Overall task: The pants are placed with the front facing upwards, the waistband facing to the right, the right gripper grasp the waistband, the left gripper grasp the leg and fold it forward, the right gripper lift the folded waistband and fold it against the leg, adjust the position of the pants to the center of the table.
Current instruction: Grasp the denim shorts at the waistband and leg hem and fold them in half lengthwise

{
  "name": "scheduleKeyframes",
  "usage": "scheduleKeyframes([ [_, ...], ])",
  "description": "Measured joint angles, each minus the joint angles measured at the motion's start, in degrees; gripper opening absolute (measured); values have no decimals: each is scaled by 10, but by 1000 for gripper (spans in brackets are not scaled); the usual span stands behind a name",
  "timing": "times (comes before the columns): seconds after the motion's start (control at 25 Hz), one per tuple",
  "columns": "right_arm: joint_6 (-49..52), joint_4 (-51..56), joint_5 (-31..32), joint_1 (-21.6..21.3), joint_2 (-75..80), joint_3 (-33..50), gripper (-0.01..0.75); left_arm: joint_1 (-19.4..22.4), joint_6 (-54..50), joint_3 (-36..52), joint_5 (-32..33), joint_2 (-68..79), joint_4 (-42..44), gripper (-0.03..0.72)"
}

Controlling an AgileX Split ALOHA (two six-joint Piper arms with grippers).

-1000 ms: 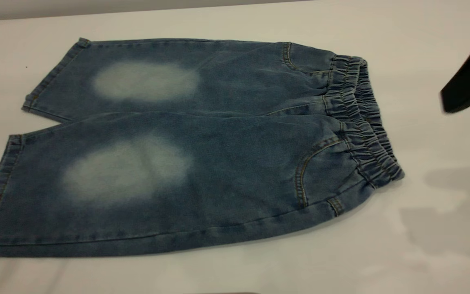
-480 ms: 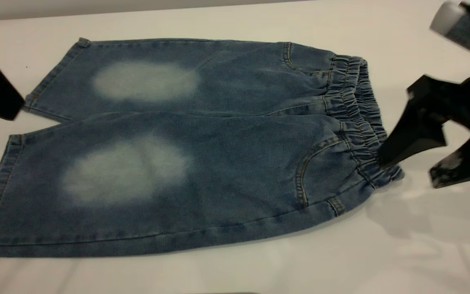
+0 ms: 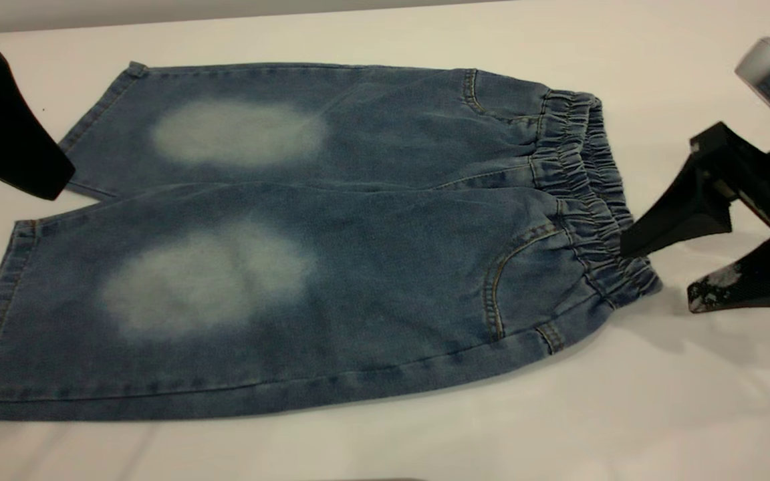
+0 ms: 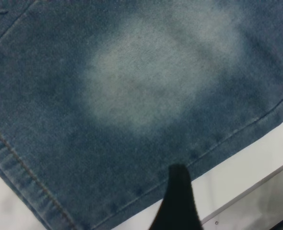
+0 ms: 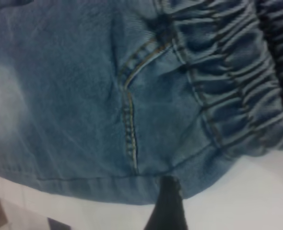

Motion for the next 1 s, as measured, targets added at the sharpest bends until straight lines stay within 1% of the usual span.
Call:
scheduleKeyframes([
  [0.16,-40,23,34,-7,31,-2,534,0,0,0,-4,0,0,538],
  [0.48,-97,71,35,-7,63,-4,534,0,0,0,-6,0,0,538],
  [0.8,-96,71,35,-7,86,-34,534,0,1,0,-6,0,0,538],
  [1.0,-95,75,63,-8,109,-38,534,0,1,0,-7,0,0,538],
])
